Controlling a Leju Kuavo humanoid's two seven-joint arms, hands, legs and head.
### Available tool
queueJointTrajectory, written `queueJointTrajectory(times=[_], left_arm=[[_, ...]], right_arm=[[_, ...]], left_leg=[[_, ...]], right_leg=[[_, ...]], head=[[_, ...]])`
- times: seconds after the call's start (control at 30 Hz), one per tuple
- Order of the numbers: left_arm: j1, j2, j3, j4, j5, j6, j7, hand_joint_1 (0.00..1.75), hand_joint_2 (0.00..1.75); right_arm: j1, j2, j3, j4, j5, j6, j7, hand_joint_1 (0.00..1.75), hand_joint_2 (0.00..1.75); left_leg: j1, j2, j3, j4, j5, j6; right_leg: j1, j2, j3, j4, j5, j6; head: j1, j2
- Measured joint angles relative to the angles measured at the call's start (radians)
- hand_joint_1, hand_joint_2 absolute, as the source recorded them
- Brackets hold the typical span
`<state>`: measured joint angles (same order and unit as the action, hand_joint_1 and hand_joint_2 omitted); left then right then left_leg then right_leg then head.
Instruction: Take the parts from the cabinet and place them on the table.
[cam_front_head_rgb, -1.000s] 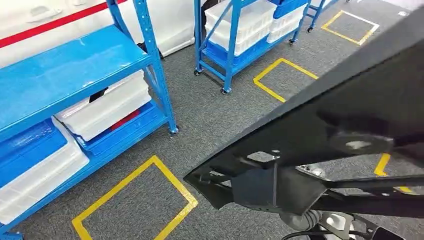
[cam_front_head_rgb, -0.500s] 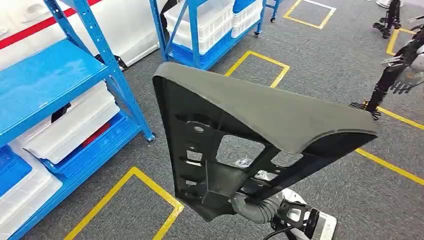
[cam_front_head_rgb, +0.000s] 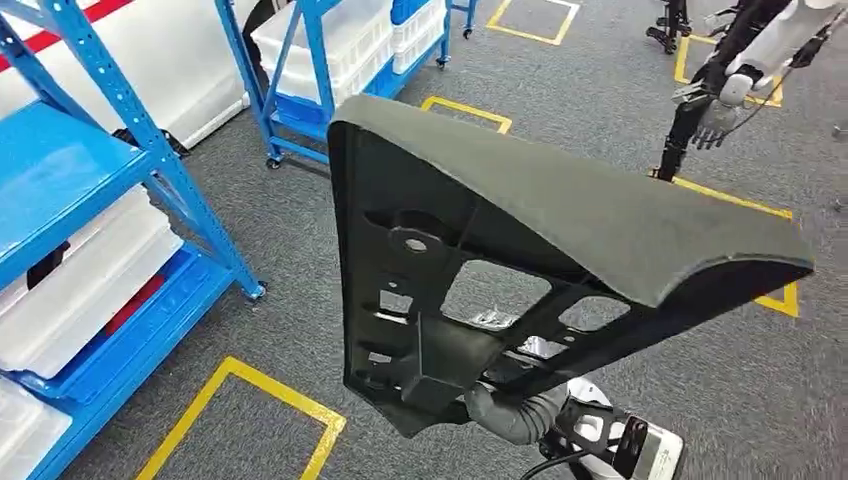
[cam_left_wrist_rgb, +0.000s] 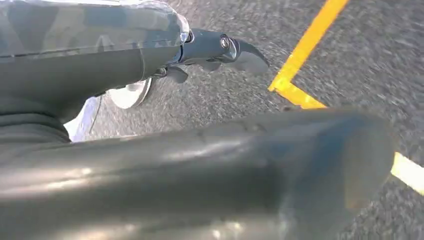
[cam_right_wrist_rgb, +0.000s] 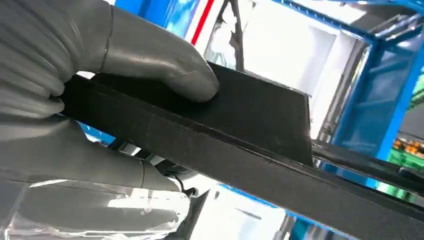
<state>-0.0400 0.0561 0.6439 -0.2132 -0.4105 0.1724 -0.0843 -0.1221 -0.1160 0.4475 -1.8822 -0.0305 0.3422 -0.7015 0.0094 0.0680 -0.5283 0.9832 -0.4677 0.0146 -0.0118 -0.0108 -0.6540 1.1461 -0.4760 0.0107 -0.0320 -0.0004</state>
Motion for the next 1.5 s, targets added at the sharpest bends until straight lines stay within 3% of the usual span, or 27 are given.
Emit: queueJointTrajectory(times=[0.03,0.07,0.2,0.27,0.3,0.37,0.4,0.43,0.5,0.53,0.57,0.6,0.7,0.73,0.8,0.87,0.93,1.0,1.03,1.07,1.1,1.23,1.3,1.33,1.4,1.43,1.5], left_arm=[[-0.002,-0.002,0.0,0.0,-0.003,-0.001,0.002,0.0,0.0],[-0.002,-0.003,0.0,0.0,-0.008,-0.003,0.003,0.0,0.0],[-0.008,-0.009,0.0,0.0,-0.017,-0.005,0.013,0.0,0.0],[-0.011,-0.011,0.0,0.0,-0.016,-0.001,0.02,0.0,0.0],[-0.009,-0.012,0.0,0.0,-0.013,0.002,0.023,0.0,0.0],[-0.004,-0.013,0.001,0.0,-0.008,0.008,0.024,0.0,0.0],[-0.001,-0.015,0.002,0.0,-0.006,0.009,0.024,0.0,0.0],[0.001,-0.019,0.003,0.0,-0.005,0.011,0.024,0.0,0.0],[0.002,-0.026,0.003,0.0,-0.005,0.014,0.024,0.0,0.0],[0.003,-0.029,0.003,0.0,-0.008,0.016,0.028,0.0,0.0],[0.006,-0.032,0.003,0.0,-0.01,0.016,0.033,0.0,0.0],[0.007,-0.035,0.003,0.002,-0.013,0.016,0.04,0.0,0.0],[0.003,-0.042,0.003,0.002,-0.018,0.017,0.048,0.0,0.0],[0.003,-0.048,0.003,0.002,-0.019,0.016,0.049,0.0,0.0],[0.003,-0.051,0.003,0.001,-0.019,0.018,0.05,0.0,0.0],[0.011,-0.054,0.003,0.001,-0.019,0.021,0.043,0.0,0.0],[0.016,-0.055,0.005,0.001,-0.017,0.029,0.03,0.0,0.0],[0.015,-0.056,0.005,0.001,-0.013,0.036,0.019,0.0,0.0],[0.014,-0.056,0.007,0.001,-0.011,0.038,0.016,0.0,0.0],[0.014,-0.056,0.01,0.001,-0.01,0.04,0.013,0.0,0.0],[0.015,-0.056,0.012,0.001,-0.008,0.042,0.005,0.0,0.0],[0.005,-0.055,0.028,0.0,-0.007,0.046,-0.016,0.0,0.0],[0.004,-0.054,0.029,0.0,-0.01,0.043,-0.018,0.0,0.0],[0.006,-0.051,0.031,0.0,-0.011,0.042,-0.018,0.0,0.0],[0.01,-0.045,0.035,0.0,-0.012,0.04,-0.017,0.0,0.0],[0.011,-0.043,0.036,0.0,-0.016,0.04,-0.016,0.0,0.0],[0.01,-0.04,0.037,0.0,-0.018,0.041,-0.018,0.0,0.0]], right_arm=[[-0.002,0.0,-0.002,-0.01,-0.003,-0.003,0.0,1.75,1.75],[-0.006,0.0,-0.006,-0.017,-0.008,-0.006,0.0,1.75,1.75],[-0.012,-0.003,-0.026,-0.033,-0.035,-0.011,0.0,1.75,1.75],[-0.018,-0.003,-0.032,-0.041,-0.047,-0.01,-0.001,1.75,1.75],[-0.022,-0.003,-0.032,-0.042,-0.05,-0.008,-0.001,1.75,1.75],[-0.016,-0.003,-0.032,-0.043,-0.055,-0.008,0.0,1.75,1.75],[-0.008,-0.002,-0.032,-0.043,-0.055,-0.008,0.0,1.75,1.75],[0.001,0.001,-0.032,-0.045,-0.049,-0.008,0.0,1.75,1.75],[0.014,0.011,-0.032,-0.053,-0.032,-0.009,0.007,1.75,1.75],[0.017,0.016,-0.032,-0.06,-0.024,-0.01,0.014,1.75,1.75],[0.019,0.022,-0.032,-0.066,-0.019,-0.01,0.019,1.75,1.75],[0.02,0.025,-0.032,-0.071,-0.016,-0.01,0.022,1.75,1.75],[0.042,0.032,-0.033,-0.089,-0.008,-0.01,0.031,1.75,1.75],[0.05,0.032,-0.033,-0.096,-0.003,-0.01,0.032,1.75,1.75],[0.061,0.032,-0.034,-0.101,0.005,-0.01,0.031,1.75,1.75],[0.08,0.035,-0.034,-0.102,0.02,-0.01,0.02,1.75,1.75],[0.119,0.036,-0.033,-0.106,0.039,-0.005,0.009,1.75,1.75],[0.139,0.036,-0.033,-0.114,0.045,-0.001,0.008,1.75,1.75],[0.141,0.036,-0.033,-0.121,0.047,0.003,0.008,1.75,1.75],[0.141,0.036,-0.033,-0.128,0.047,0.011,0.006,1.75,1.75],[0.141,0.037,-0.033,-0.133,0.047,0.016,0.005,1.75,1.75],[0.138,0.039,-0.034,-0.138,0.04,0.022,0.003,1.75,1.75],[0.126,0.039,-0.034,-0.142,0.029,0.025,0.001,1.75,1.75],[0.118,0.039,-0.034,-0.142,0.023,0.025,0.001,1.75,1.75],[0.115,0.039,-0.038,-0.143,0.011,0.025,0.0,1.75,1.75],[0.115,0.039,-0.041,-0.143,0.007,0.026,0.0,1.75,1.75],[0.111,0.039,-0.042,-0.145,-0.005,0.029,0.0,1.75,1.75]], left_leg=[[-0.001,0.009,0.003,0.003,-0.003,-0.003],[-0.006,0.017,0.003,0.004,-0.007,-0.009],[-0.009,0.055,0.012,0.003,-0.012,-0.029],[0.0,-0.023,-0.003,0.045,-0.05,-0.04],[0.002,-0.046,-0.033,0.114,-0.093,-0.041],[0.002,-0.059,-0.109,0.279,-0.166,-0.046],[0.002,-0.059,-0.134,0.329,-0.175,-0.047],[0.002,-0.059,-0.135,0.324,-0.157,-0.047],[0.005,-0.067,-0.074,0.182,-0.066,-0.044],[0.009,-0.092,-0.03,0.085,-0.016,-0.042],[0.014,-0.143,-0.005,0.031,-0.012,-0.038],[0.013,-0.154,-0.001,0.011,-0.017,-0.037],[0.004,-0.123,-0.002,0.018,-0.011,-0.022],[0.016,-0.108,0.0,0.004,-0.003,-0.011],[0.009,-0.085,0.001,0.0,0.001,-0.003],[0.002,-0.055,0.0,0.001,-0.002,0.007],[0.0,-0.027,-0.001,0.002,-0.004,0.008],[-0.001,-0.003,0.0,0.004,-0.007,0.005],[-0.001,0.006,0.002,0.005,-0.01,0.002],[-0.003,0.017,0.007,0.006,-0.013,-0.003],[-0.01,0.026,0.008,0.009,-0.019,-0.011],[-0.008,0.066,0.022,0.006,-0.026,-0.03],[0.0,-0.021,-0.006,0.076,-0.08,-0.038],[0.001,-0.044,-0.043,0.157,-0.124,-0.04],[0.001,-0.059,-0.113,0.305,-0.18,-0.044],[0.001,-0.059,-0.127,0.329,-0.175,-0.044],[0.002,-0.062,-0.087,0.232,-0.1,-0.042]], right_leg=[[0.003,-0.031,0.057,-0.095,0.032,-0.006],[0.015,-0.069,0.073,-0.13,0.013,-0.014],[0.019,-0.018,0.064,-0.136,0.025,-0.034],[0.007,-0.002,0.07,-0.146,0.034,-0.047],[0.007,0.007,0.069,-0.146,0.035,-0.052],[0.009,0.031,0.066,-0.145,0.036,-0.053],[0.01,0.044,0.065,-0.145,0.036,-0.054],[0.009,0.055,0.066,-0.144,0.036,-0.053],[0.008,0.083,0.068,-0.141,0.036,-0.05],[0.007,0.096,0.07,-0.138,0.034,-0.047],[0.006,0.106,0.068,-0.136,0.033,-0.043],[0.01,0.119,0.06,-0.129,0.034,-0.035],[0.002,0.151,0.05,-0.137,0.047,-0.014],[0.006,0.151,0.047,-0.131,0.043,-0.008],[0.011,0.05,0.012,-0.058,-0.009,-0.003],[0.005,0.025,-0.061,0.095,-0.083,0.003],[0.003,0.018,-0.095,0.168,-0.095,0.005],[0.001,0.008,-0.035,0.061,-0.031,0.004],[0.002,-0.012,0.017,-0.029,0.004,0.001],[0.006,-0.057,0.07,-0.115,0.02,-0.005],[0.019,-0.073,0.076,-0.132,0.011,-0.013],[0.018,-0.02,0.073,-0.141,0.018,-0.033],[0.01,-0.002,0.076,-0.145,0.025,-0.045],[0.01,0.008,0.074,-0.145,0.026,-0.049],[0.012,0.034,0.073,-0.145,0.026,-0.051],[0.012,0.047,0.073,-0.144,0.027,-0.05],[0.011,0.074,0.077,-0.142,0.027,-0.049]], head=[[0.0,0.0],[0.0,0.0],[0.0,0.0],[0.0,0.0],[0.0,0.0],[0.0,0.0],[0.0,0.0],[0.0,0.0],[0.0,0.0],[0.0,0.0],[0.0,0.0],[0.0,0.0],[0.0,0.0],[0.0,0.0],[0.0,0.0],[0.0,0.0],[0.0,0.0],[0.0,0.0],[0.0,0.0],[0.0,0.0],[0.0,0.0],[0.0,0.0],[0.0,0.0],[0.0,0.0],[0.0,0.0],[0.0,0.0],[0.0,0.0]])
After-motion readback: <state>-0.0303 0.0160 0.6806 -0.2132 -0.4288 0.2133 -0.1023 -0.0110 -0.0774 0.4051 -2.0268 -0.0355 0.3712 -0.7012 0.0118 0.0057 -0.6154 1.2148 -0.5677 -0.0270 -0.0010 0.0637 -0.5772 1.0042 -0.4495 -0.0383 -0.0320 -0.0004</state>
